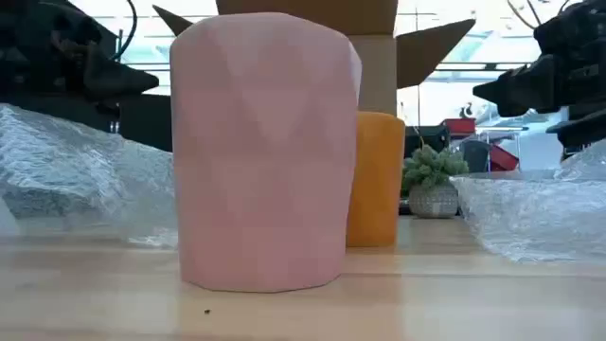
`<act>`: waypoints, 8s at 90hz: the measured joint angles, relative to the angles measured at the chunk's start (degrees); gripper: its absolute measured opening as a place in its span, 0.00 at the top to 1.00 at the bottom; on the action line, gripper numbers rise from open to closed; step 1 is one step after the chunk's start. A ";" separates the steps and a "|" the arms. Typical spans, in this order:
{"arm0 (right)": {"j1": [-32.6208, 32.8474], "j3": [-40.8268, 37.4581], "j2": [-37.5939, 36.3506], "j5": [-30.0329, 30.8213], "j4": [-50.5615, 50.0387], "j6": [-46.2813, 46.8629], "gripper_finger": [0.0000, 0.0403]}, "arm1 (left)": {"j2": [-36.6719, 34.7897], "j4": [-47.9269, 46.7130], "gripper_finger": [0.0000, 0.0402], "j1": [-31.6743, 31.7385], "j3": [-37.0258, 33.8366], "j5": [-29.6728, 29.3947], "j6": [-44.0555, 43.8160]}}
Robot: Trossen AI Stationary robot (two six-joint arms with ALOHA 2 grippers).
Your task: Wrap mug
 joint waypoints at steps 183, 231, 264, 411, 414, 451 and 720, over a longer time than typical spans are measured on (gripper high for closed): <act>0.01 0.00 0.01 0.01 0.00 -0.01 1.00 | 0.00 0.00 1.00 -0.01 0.00 0.00 -0.01; 0.01 0.00 0.01 0.00 0.01 -0.01 1.00 | 0.02 0.00 1.00 -0.01 0.01 -0.01 0.00; 0.00 0.00 0.02 0.00 0.01 -0.01 1.00 | 0.02 0.00 1.00 0.01 0.00 -0.01 0.05; 0.01 0.00 0.01 0.01 0.02 -0.01 1.00 | 32.18 -28.80 1.00 -13.80 32.03 1.12 -10.00; 0.00 0.00 0.00 0.00 0.02 0.00 1.00 | 34.72 -31.98 1.00 -14.93 34.12 0.58 -10.79; 0.02 0.00 0.01 0.00 0.02 -0.01 1.00 | 50.52 -57.08 1.00 -20.11 42.98 -3.27 -23.78; 0.63 0.02 0.69 -4.27 25.64 34.40 1.00 | 57.91 -77.35 0.66 -23.72 52.18 -9.53 -44.83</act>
